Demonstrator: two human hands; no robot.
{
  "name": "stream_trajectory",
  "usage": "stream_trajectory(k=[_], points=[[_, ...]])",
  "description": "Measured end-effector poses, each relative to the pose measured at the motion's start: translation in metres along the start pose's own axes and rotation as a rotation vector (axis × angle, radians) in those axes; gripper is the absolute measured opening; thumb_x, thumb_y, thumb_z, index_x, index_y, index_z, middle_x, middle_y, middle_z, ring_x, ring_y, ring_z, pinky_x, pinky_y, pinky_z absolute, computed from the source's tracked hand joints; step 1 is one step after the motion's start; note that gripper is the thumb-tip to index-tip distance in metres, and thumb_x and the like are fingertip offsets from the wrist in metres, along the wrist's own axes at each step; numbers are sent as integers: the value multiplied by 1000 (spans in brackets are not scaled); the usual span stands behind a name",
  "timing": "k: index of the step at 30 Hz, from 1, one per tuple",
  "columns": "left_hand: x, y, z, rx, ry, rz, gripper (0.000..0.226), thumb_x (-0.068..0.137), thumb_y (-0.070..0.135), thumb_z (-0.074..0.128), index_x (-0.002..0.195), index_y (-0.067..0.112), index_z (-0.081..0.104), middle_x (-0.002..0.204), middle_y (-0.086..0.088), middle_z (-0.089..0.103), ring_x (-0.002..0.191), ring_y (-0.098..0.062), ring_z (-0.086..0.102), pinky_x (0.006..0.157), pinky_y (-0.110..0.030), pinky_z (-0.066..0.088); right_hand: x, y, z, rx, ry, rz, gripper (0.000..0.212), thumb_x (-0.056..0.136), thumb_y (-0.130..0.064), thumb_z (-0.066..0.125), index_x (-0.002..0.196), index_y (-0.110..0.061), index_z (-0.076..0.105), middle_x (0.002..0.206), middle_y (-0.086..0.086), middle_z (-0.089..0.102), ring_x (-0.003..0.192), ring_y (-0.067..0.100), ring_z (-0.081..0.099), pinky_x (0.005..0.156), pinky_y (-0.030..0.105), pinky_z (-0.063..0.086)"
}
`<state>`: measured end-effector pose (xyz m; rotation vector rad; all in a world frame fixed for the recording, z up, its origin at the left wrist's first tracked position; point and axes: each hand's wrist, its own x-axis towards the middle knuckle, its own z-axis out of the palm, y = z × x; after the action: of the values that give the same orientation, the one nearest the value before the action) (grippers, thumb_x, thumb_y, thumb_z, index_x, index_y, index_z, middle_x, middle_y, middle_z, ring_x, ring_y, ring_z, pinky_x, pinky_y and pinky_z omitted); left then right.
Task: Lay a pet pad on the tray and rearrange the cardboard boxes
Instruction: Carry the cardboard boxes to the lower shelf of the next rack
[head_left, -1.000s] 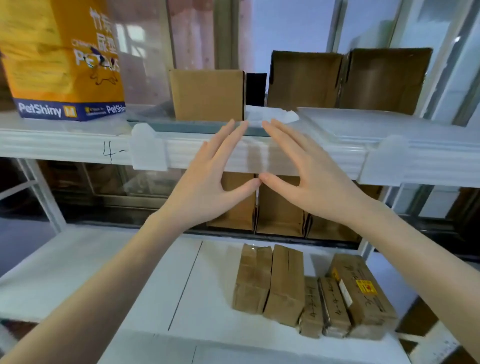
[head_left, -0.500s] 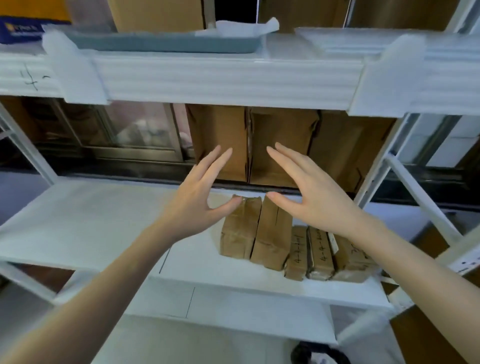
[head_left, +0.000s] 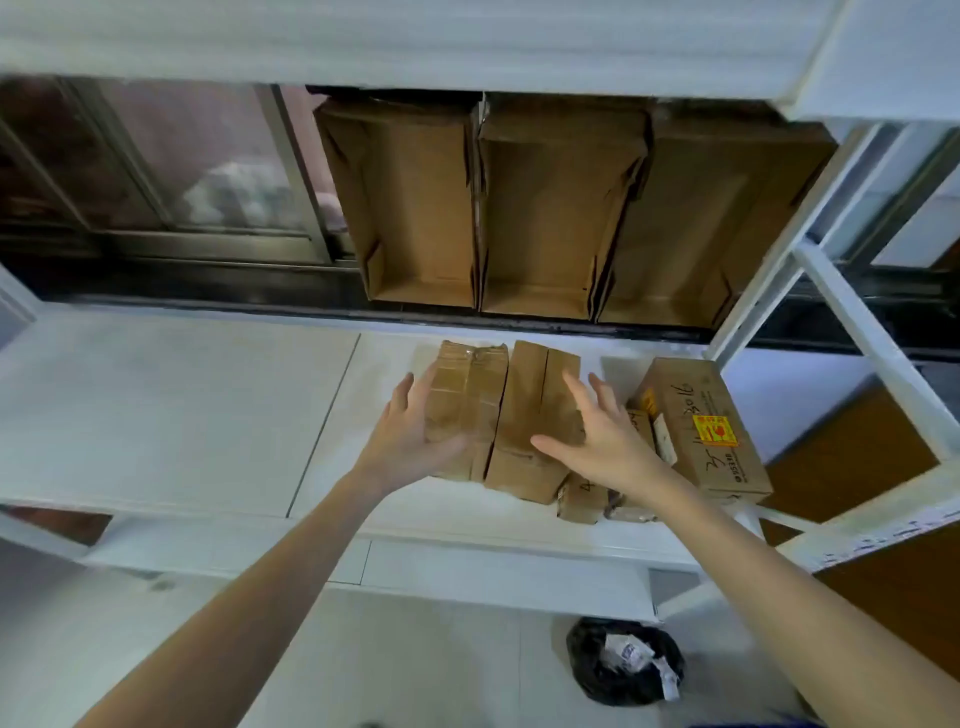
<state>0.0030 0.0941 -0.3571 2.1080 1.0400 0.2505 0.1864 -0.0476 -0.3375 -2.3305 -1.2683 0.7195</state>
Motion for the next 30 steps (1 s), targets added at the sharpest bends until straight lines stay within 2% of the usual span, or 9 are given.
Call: stream_trajectory(k=[2,7,10,13,15,17,20,25,30], points=[[14,-6,8,-28,-31,-84,107,66,65,67,147,39,2,157,-2,11,145,-25,11,114,-48,26,12,8,11,5,-18,57,95,79,-59,60,150,-33,2,159,4,-7,146,33,6,115,49,24],[48,-14,22,-36,-68,-164,101,68,54,70,146,37,8,148,-7,27,138,-29,25,110,-50,31,39,21,29,134,-38,177,103,75,-58,65,149,-31,-2,159,9,-8,147,32,5,115,51,22],[62,-18,27,-59,-95,-201,106,63,58,70,145,37,7,146,-6,33,135,-28,32,108,-50,36,51,25,35,213,-47,205,106,76,-53,67,149,-29,-5,159,11,-1,145,31,14,115,46,23],[69,-24,32,-27,-117,-201,100,71,53,71,145,35,6,145,-7,30,133,-28,34,106,-45,37,59,26,40,248,-70,212,106,76,-51,68,149,-27,-5,160,9,2,145,29,15,114,42,23],[70,-28,35,70,-149,-180,99,71,59,68,144,37,5,146,-7,24,130,-30,38,104,-47,40,63,26,44,212,-92,209,105,76,-51,69,150,-29,-4,159,10,-1,145,31,16,114,43,23],[71,-31,39,163,-182,-180,105,67,67,66,145,37,2,149,-5,16,131,-32,37,104,-50,41,67,25,47,175,-110,212,106,75,-53,69,149,-33,-3,159,12,-9,144,36,18,114,46,25],[73,-33,47,174,-176,-197,113,64,70,66,147,34,-1,152,-6,10,135,-33,31,106,-50,38,72,25,53,158,-81,225,108,71,-53,72,149,-34,-1,158,13,-12,143,39,19,114,49,26],[75,-40,49,123,-168,-243,117,64,66,70,147,34,-6,149,-12,16,132,-36,37,104,-47,41,77,28,58,231,-115,273,109,72,-50,73,149,-32,-3,156,16,5,141,36,24,110,43,29],[74,-47,50,66,-151,-236,119,60,66,73,146,39,-5,146,-10,19,130,-35,38,101,-46,44,79,28,60,248,-106,275,112,69,-50,76,148,-35,-2,155,16,6,141,37,23,112,46,27]])
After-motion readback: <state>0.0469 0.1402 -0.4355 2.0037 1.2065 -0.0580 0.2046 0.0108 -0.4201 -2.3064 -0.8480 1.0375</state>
